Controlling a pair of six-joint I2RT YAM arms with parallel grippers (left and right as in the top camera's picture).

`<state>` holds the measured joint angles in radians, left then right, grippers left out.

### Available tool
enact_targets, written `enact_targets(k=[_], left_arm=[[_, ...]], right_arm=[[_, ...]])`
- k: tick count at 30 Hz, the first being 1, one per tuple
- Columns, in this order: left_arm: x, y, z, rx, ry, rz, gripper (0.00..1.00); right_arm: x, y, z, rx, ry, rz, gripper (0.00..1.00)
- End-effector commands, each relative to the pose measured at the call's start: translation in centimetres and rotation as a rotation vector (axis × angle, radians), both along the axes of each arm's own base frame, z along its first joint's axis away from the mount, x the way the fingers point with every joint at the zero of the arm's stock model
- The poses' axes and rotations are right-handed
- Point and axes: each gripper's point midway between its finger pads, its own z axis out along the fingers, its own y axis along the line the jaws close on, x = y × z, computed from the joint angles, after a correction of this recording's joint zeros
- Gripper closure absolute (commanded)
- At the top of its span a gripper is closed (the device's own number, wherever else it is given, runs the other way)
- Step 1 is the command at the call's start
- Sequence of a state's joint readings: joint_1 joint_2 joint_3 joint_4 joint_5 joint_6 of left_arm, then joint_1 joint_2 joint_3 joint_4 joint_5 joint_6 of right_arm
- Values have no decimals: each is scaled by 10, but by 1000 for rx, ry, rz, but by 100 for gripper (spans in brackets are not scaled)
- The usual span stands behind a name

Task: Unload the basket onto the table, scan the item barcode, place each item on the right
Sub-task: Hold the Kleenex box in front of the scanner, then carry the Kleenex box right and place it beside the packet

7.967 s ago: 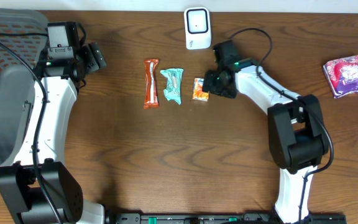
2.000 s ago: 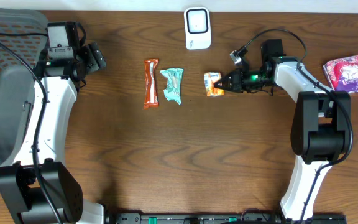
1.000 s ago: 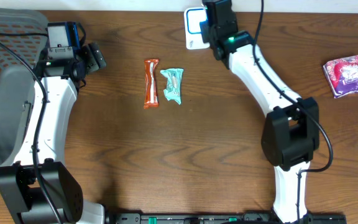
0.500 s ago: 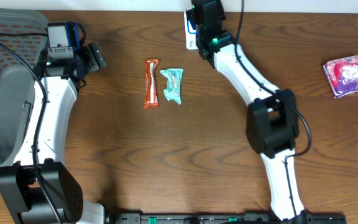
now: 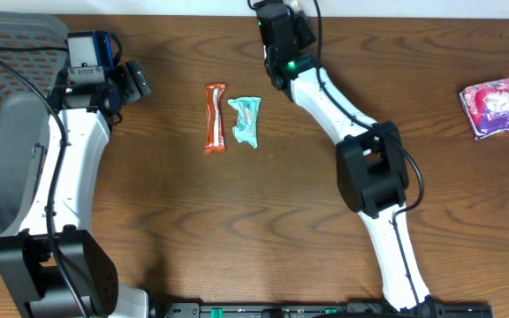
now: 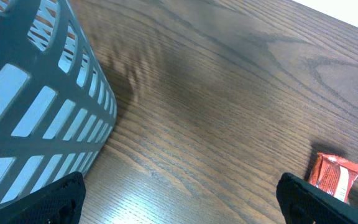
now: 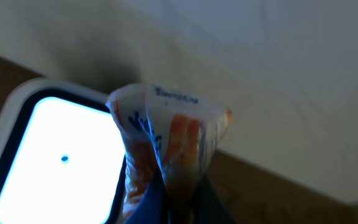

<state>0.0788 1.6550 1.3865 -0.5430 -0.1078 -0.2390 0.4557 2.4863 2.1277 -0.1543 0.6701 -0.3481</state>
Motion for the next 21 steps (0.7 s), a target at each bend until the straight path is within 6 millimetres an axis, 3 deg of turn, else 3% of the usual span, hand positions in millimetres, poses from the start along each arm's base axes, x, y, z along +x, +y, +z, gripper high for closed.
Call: enact_targets(k=[1,5,8,11,15,21], left_arm=[[0,3,0,2,1,17,2],[0,3,0,2,1,17,2],[0,3,0,2,1,17,2],[0,3,0,2,1,17,2],[0,3,0,2,1,17,2],[0,3,0,2,1,17,2]], right_arm=[[-6,-29,79,178,-123,-125,99],[-20,-83,87,262,-78,-263,99],[-34,-139,82,275,-11,-389,99],[-53,-203,66,272,72,-536,99],[-81,-275,36,285,228,-659,99],[-109,-327,-10,515,428,-669,99]])
